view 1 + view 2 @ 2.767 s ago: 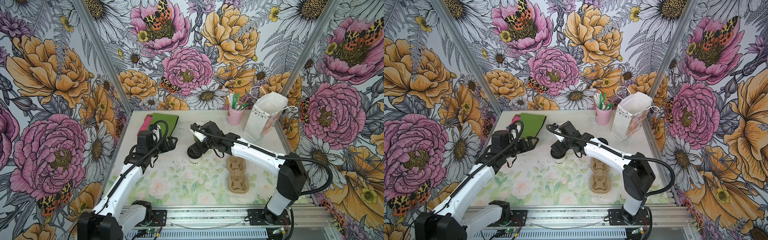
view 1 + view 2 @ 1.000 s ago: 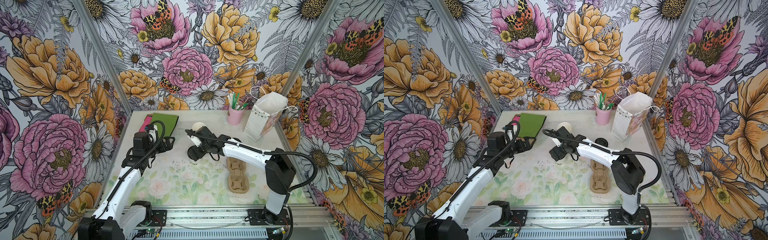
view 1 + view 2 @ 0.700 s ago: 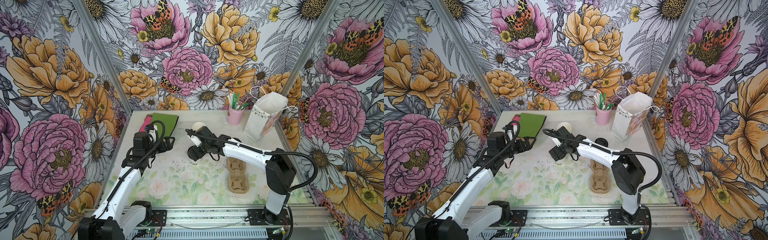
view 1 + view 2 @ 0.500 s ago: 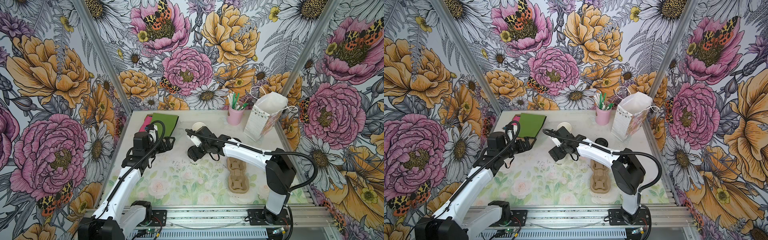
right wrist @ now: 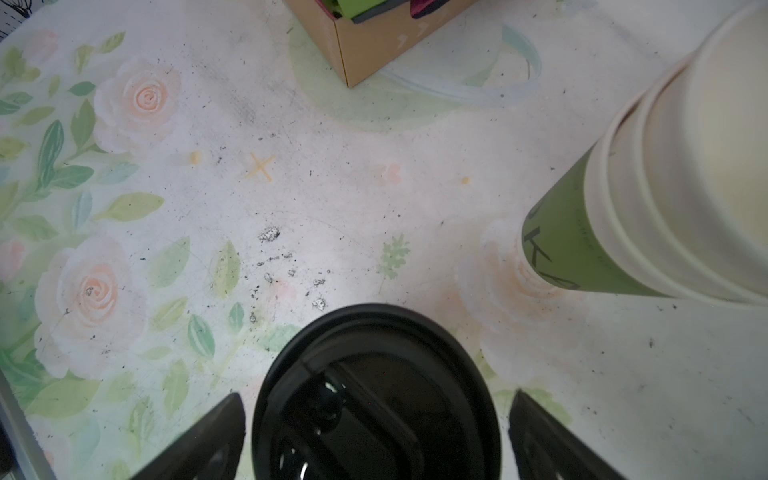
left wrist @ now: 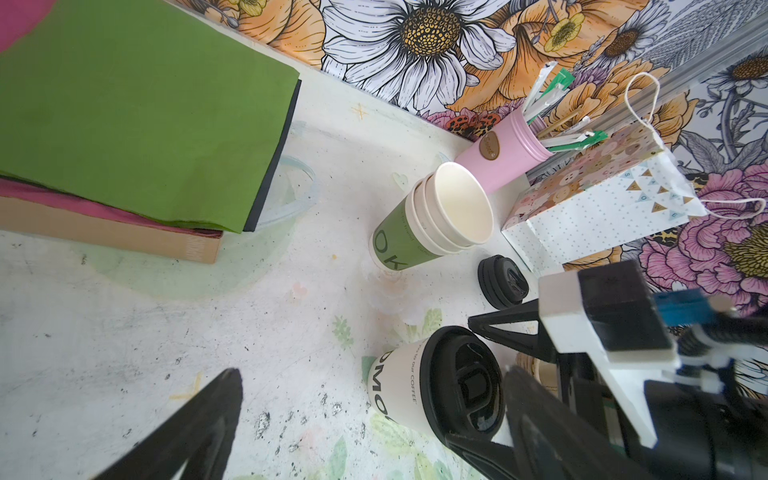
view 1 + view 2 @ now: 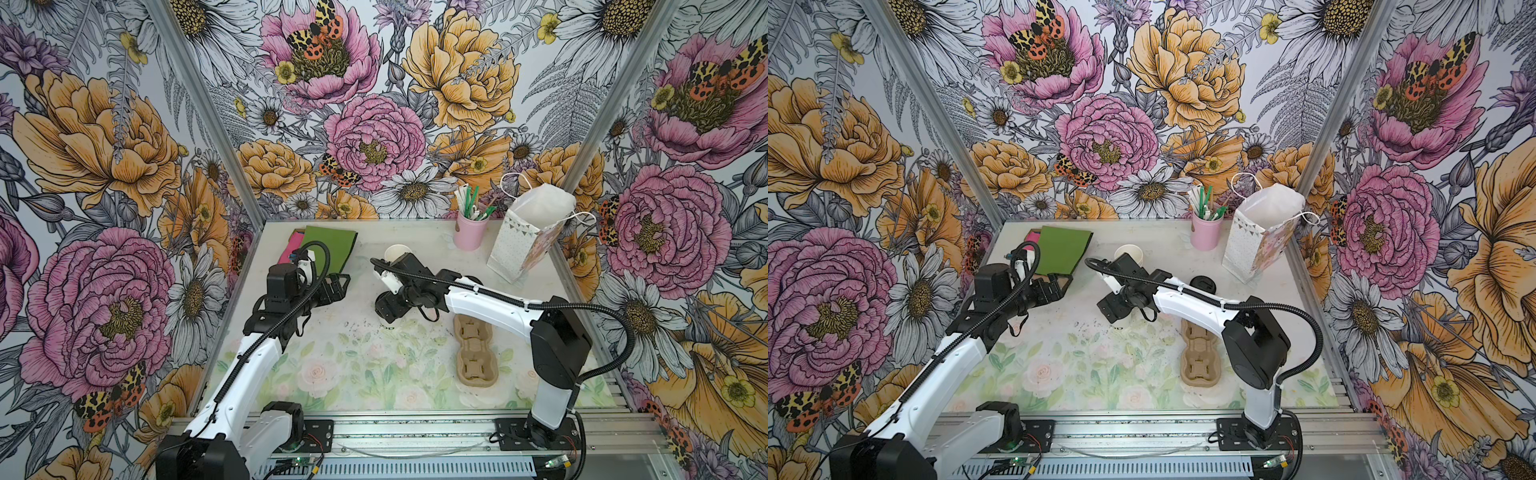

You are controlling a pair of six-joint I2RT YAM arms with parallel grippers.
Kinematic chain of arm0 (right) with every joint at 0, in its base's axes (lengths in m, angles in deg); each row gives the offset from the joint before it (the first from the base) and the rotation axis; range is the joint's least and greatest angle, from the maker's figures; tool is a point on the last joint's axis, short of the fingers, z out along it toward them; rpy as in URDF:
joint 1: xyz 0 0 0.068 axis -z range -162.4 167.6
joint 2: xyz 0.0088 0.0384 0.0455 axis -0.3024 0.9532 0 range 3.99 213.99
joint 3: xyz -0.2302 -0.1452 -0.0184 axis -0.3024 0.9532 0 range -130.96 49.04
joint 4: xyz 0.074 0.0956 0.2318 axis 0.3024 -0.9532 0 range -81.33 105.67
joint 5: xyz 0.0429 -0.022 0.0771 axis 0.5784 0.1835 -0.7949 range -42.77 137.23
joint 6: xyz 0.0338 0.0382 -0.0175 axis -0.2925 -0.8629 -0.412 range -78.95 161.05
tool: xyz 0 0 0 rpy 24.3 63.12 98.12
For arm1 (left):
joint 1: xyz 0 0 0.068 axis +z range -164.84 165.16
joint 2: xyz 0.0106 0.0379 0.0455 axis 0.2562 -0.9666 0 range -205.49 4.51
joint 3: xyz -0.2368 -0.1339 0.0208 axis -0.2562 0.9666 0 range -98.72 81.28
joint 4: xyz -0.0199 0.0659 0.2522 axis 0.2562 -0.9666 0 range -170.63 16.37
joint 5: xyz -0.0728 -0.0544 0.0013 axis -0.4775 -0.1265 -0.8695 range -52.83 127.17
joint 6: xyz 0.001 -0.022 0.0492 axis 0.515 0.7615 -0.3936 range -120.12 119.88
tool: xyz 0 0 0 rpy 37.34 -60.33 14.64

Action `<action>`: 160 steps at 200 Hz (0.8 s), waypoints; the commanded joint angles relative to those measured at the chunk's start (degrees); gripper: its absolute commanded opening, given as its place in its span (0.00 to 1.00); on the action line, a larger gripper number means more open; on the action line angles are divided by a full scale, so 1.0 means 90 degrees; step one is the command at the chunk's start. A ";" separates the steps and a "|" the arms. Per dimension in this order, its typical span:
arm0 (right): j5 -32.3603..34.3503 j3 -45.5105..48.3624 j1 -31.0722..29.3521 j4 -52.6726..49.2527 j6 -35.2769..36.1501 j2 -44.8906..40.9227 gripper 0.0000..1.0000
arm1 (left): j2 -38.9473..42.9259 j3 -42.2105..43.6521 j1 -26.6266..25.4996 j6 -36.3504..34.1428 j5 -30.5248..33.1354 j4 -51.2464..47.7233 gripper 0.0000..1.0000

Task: Pack the takeout coffee
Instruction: 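Lift the lidded white cup off the table with the right gripper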

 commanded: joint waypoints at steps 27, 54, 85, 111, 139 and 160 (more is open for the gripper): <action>-0.0127 -0.0049 -0.0071 -0.0122 -0.0097 0.0258 0.99 | -0.0045 -0.0058 0.0030 -0.0025 -0.0119 0.0091 0.99; -0.0060 -0.0050 -0.0071 -0.0149 -0.0074 0.0314 1.00 | -0.0064 -0.0065 0.0035 -0.0022 -0.0131 0.0096 0.99; 0.0082 -0.0037 -0.0071 -0.0168 -0.0036 0.0377 0.99 | -0.0069 -0.0068 0.0025 -0.0007 -0.0134 0.0095 0.99; 0.0121 -0.0057 -0.0071 -0.0173 -0.0039 0.0432 0.99 | -0.0065 -0.0075 0.0026 -0.0020 -0.0119 0.0096 0.99; 0.0118 -0.0101 -0.0071 -0.0168 -0.0034 0.0466 0.99 | -0.0089 -0.0077 0.0033 -0.0029 -0.0109 0.0091 0.99; 0.0132 -0.0106 -0.0062 -0.0168 -0.0034 0.0456 0.98 | -0.0104 -0.0068 0.0021 -0.0021 -0.0109 0.0091 0.99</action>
